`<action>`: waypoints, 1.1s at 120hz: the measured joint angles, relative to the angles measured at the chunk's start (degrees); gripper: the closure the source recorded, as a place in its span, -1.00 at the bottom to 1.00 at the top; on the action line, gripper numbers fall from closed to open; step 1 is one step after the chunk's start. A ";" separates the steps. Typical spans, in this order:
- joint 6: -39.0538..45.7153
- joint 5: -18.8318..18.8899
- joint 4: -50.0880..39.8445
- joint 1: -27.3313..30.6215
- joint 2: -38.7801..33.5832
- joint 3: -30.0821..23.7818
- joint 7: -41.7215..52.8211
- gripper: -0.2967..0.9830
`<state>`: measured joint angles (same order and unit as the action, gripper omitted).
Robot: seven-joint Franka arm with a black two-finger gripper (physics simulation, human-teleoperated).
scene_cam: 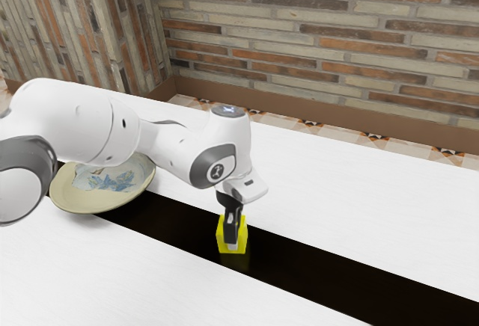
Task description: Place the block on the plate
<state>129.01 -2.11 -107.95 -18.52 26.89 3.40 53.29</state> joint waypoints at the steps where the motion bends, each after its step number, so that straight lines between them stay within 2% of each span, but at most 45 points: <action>1: 0.02 0.01 0.00 0.00 0.01 0.00 0.01 -0.36; 7: 0.15 0.08 0.00 -0.02 0.02 0.01 0.04 -0.18; 12: 0.28 0.20 0.00 -0.02 -0.02 0.02 0.01 -0.12; 28: 0.20 0.56 0.03 -0.09 -1.15 0.02 0.06 -0.12; 56: -3.52 0.48 -0.16 1.42 -8.33 0.01 0.00 -0.08; 115: -16.41 0.96 -2.43 15.92 -18.27 0.49 0.12 -0.08; 132: -19.07 1.33 -2.39 17.64 -19.35 4.11 0.32 -0.08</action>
<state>109.94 -0.78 -110.34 -0.88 7.54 7.51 53.61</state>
